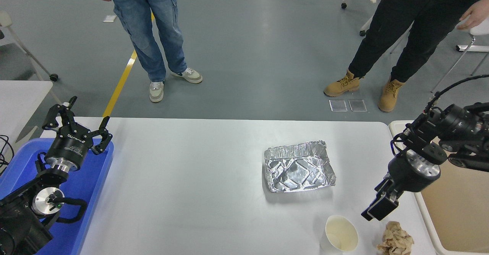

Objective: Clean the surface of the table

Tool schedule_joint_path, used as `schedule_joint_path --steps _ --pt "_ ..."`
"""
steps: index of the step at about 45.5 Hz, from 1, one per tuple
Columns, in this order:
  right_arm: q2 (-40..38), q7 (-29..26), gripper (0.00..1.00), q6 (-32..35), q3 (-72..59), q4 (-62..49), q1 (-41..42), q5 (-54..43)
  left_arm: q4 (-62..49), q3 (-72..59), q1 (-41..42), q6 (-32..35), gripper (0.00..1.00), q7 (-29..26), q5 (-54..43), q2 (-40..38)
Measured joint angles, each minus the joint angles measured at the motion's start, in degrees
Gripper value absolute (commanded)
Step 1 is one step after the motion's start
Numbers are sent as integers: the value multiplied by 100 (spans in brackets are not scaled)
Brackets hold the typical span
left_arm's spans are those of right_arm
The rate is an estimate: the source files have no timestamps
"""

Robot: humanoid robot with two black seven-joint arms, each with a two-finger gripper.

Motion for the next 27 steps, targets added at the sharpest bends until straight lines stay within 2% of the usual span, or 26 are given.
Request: schedule_joint_path --steps 13,27 --pt "48 -35 96 -125 588 -91 -613 124 -2 0 0 1 100 0 0 0" --pt "63 -51 96 -600 871 -502 -1213 175 -3 2 0 1 100 0 0 0"
